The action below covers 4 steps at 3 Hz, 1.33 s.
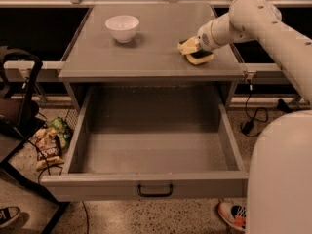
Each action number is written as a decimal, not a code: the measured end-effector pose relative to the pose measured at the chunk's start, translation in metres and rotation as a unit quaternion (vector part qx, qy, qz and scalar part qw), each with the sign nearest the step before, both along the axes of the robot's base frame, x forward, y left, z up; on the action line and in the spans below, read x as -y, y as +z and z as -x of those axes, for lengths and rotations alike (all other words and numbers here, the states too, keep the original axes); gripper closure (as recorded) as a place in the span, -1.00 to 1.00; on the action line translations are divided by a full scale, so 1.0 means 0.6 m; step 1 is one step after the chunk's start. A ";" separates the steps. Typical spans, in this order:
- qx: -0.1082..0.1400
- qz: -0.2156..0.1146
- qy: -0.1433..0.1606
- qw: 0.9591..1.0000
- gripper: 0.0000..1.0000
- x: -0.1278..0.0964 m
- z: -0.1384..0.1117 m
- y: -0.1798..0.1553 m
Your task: Place sponge into top drawer
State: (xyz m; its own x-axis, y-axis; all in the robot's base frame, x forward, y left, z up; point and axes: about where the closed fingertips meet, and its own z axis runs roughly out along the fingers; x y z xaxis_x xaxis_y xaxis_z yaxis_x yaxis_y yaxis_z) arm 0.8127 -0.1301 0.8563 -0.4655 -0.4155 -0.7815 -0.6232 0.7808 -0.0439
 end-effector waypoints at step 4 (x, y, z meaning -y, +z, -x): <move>0.068 -0.038 0.101 0.992 1.00 -0.024 0.404 0.012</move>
Offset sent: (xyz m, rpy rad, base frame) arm -0.1989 -0.0276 0.0734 -0.0801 -0.1547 0.0642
